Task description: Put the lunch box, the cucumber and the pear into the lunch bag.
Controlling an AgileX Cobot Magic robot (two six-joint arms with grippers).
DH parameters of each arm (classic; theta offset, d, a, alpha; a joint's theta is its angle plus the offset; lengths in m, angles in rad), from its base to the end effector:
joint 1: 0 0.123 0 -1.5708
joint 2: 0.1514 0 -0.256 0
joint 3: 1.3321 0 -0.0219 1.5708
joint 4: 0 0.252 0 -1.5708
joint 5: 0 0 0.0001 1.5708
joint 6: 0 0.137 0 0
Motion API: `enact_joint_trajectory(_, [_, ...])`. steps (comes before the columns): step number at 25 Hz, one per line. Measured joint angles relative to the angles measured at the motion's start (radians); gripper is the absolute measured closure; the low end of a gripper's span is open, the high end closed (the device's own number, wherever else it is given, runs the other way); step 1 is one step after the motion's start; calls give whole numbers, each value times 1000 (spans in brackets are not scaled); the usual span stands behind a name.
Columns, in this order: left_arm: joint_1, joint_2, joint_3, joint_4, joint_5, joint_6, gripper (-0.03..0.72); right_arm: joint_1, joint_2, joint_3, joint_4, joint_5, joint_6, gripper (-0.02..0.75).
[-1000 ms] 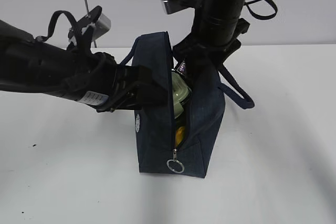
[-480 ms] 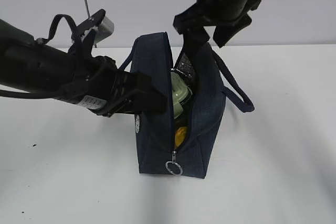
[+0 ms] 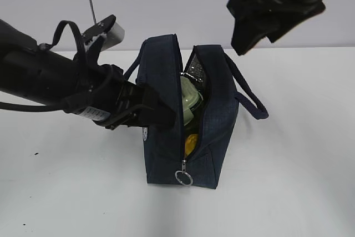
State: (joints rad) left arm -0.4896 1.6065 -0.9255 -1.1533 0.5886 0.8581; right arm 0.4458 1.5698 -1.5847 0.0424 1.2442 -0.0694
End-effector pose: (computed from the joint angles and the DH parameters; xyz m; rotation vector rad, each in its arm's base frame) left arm 0.2725 -0.2241 0.1624 0.5813 2.4325 -0.9587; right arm 0.3077 0.1531 0.2991 -0.6874 2.6352 0.1686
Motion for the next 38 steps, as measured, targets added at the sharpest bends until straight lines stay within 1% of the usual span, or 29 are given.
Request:
enact_joint_trajectory(3, [0, 0, 0, 1, 0, 0, 288, 0, -96, 141, 25, 0, -3, 252])
enact_joint_trajectory(5, [0, 0, 0, 1, 0, 0, 288, 0, -157, 254, 65, -32, -26, 260])
enact_joint_trajectory(8, [0, 0, 0, 2, 0, 0, 295, 0, -237, 404, 175, -145, -100, 280])
enact_joint_trajectory(9, [0, 0, 0, 2, 0, 0, 297, 2, -257, 466, 232, -188, -145, 289])
enact_joint_trajectory(12, [0, 0, 0, -11, 0, 0, 316, 12, -285, 596, 346, -293, -247, 309])
enact_joint_trajectory(17, [0, 0, 0, -50, 0, 0, 354, 14, -287, 756, 480, -443, -377, 314])
enact_joint_trajectory(20, [0, 0, 0, -80, 0, 0, 385, 14, -287, 843, 607, -533, -503, 315])
enact_joint_trajectory(23, [0, 0, 0, -92, 5, 0, 453, 14, -287, 918, 763, -607, -675, 323])
enact_joint_trajectory(26, [0, 0, 0, -92, 21, 0, 556, 14, -287, 974, 935, -644, -881, 332])
enact_joint_trajectory(29, [0, 1, 0, -92, 31, 0, 662, 14, -287, 1030, 1134, -664, -1122, 335])
enact_joint_trajectory(30, [0, 1, 0, -91, 33, 0, 684, 14, -287, 1045, 1192, -666, -1192, 336])
enact_joint_trajectory(33, [0, 4, 0, -87, 36, 0, 699, 14, -266, 1093, 1412, -671, -1443, 339])
enact_joint_trajectory(35, [0, 7, 0, -84, 36, 0, 702, 14, -235, 1111, 1530, -671, -1574, 340])
enact_joint_trajectory(36, [0, 7, 0, -83, 35, 0, 701, 14, -219, 1118, 1579, -669, -1632, 340])
enact_joint_trajectory(38, [0, 7, 0, -83, 31, 0, 701, 14, -180, 1117, 1640, -653, -1714, 340])
